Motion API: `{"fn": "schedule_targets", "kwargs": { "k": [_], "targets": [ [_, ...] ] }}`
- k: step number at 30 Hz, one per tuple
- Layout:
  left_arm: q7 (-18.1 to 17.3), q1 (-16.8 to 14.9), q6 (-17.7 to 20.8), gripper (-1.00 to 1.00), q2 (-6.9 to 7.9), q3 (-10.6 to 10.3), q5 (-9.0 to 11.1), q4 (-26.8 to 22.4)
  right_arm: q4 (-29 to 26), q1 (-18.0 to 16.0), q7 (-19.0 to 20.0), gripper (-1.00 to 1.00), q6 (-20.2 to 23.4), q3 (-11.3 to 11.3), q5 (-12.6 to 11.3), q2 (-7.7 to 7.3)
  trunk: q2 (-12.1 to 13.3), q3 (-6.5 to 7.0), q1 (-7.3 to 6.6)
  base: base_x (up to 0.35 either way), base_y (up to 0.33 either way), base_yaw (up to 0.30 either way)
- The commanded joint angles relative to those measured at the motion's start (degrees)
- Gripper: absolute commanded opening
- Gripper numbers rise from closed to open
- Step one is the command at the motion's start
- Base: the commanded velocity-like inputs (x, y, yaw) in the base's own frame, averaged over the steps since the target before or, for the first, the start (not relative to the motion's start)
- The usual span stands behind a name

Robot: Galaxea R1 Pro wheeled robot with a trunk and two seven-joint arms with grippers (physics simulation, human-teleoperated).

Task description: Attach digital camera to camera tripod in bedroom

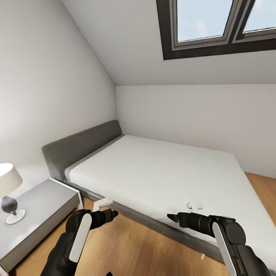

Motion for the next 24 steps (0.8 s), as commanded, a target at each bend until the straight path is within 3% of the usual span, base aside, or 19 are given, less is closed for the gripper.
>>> {"fn": "schedule_targets", "kwargs": {
  "k": [1,24],
  "targets": [
    [0.50,-0.03,0.23,1.00,-0.04,0.19,0.64,-0.47,-0.03,-0.04,-0.19,1.00,0.36,0.03,-0.52,0.00,-0.45,-0.25,0.22,0.000,0.000,0.000],
    [0.47,-0.02,0.54,1.00,-0.01,1.32,0.63,-1.92,-0.04,-0.04,-0.19,1.00,0.36,-0.15,-1.09,0.62,-9.67,-4.38,5.27,0.000,0.000,0.000]
  ]
}}
